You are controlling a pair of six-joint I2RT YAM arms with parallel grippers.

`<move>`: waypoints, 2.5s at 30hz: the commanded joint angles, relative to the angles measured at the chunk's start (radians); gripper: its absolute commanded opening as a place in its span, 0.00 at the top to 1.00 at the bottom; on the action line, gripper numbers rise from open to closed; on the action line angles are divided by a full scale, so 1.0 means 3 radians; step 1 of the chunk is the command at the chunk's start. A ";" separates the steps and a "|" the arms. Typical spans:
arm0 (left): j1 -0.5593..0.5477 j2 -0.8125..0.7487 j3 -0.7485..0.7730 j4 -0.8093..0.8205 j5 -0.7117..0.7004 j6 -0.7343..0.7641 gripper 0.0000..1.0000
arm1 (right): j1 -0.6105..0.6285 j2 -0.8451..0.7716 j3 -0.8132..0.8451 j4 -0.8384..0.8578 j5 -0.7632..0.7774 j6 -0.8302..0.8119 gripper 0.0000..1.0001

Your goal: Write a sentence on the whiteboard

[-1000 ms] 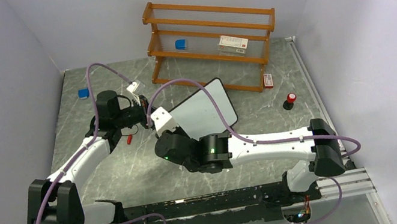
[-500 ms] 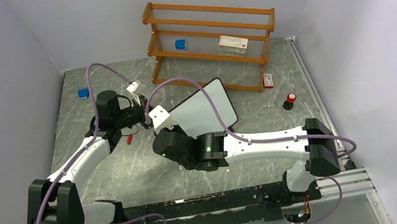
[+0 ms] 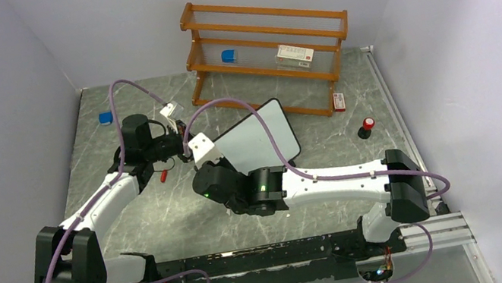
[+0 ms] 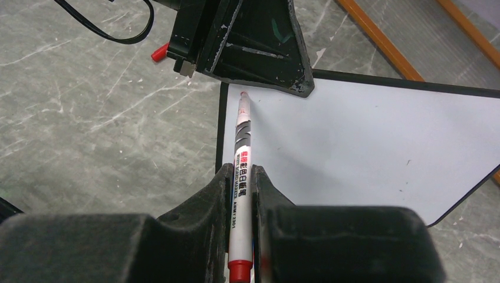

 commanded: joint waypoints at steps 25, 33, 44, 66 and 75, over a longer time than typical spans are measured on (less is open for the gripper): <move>-0.0021 0.0011 0.0026 -0.0125 -0.0077 0.0064 0.95 | -0.0103 -0.0117 -0.0244 -0.0086 -0.0064 0.0288 1.00; -0.0022 0.0017 0.0032 -0.0129 -0.0079 0.0063 0.95 | -0.0076 -0.0080 -0.0168 -0.0064 -0.0185 0.0238 1.00; -0.0023 0.0021 0.0032 -0.0118 -0.0076 0.0053 0.95 | -0.0055 -0.0035 -0.0097 -0.0142 -0.0161 0.0241 1.00; -0.0023 0.0024 0.0026 -0.0109 -0.0066 0.0040 0.95 | -0.0057 -0.0080 -0.0147 -0.0327 0.0018 0.0417 1.00; -0.0028 0.0026 0.0027 -0.0114 -0.0071 0.0042 0.95 | -0.0031 -0.0043 -0.0098 -0.0358 -0.0168 0.0375 1.00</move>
